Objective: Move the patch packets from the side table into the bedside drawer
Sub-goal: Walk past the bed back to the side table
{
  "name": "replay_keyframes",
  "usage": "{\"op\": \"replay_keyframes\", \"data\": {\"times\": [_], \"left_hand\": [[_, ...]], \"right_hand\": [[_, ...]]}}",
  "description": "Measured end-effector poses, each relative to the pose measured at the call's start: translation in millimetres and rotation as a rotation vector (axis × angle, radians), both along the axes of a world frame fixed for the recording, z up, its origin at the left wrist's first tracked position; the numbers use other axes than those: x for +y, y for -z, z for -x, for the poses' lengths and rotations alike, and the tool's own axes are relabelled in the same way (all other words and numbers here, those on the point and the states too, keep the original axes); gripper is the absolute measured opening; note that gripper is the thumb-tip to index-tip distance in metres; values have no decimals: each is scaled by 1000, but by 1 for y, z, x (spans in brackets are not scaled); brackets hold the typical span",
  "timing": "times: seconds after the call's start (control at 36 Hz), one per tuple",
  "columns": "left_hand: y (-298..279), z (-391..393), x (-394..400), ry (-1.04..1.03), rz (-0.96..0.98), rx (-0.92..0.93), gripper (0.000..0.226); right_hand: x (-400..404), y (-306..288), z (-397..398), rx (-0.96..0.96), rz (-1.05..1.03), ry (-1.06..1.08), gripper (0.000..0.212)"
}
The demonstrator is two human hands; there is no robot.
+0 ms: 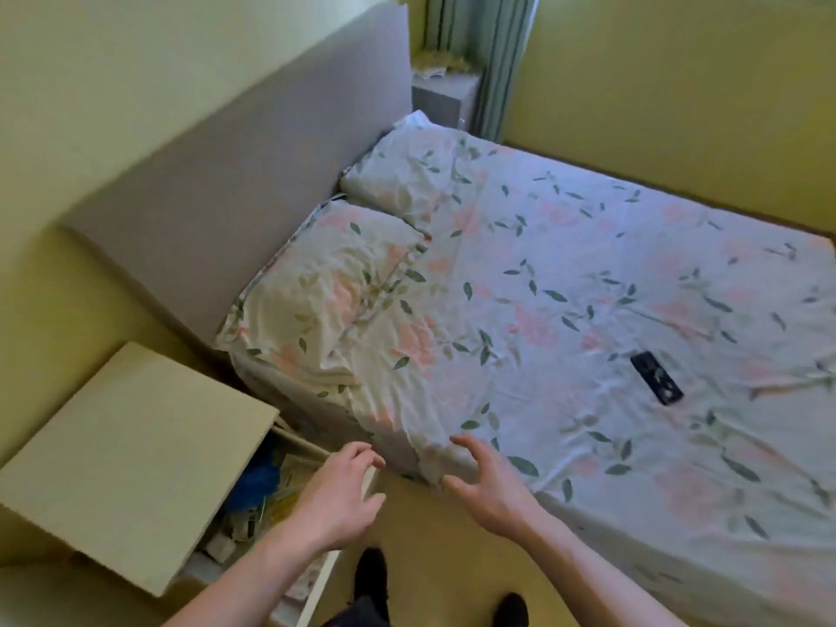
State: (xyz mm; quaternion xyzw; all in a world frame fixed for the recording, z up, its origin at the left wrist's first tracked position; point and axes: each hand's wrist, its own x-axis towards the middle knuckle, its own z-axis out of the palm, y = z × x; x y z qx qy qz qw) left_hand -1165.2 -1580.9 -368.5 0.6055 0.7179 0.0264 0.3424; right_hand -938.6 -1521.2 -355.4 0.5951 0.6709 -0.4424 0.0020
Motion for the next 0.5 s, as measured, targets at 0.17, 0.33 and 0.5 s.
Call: {"op": "replay_keyframes", "data": {"times": [0.17,0.33,0.5], "left_hand": [[-28,-113,38,242,-74,7,48],[-46,-267,59,439,-127,-25,46],[-73,-422,50,545,-198,-79,46]], "right_hand": [[-18,-30,-125,75,-91,224,59],[-60,-58,-281,59,-165,375,61],[-107,-78,-428,11,-205,515,63]]}}
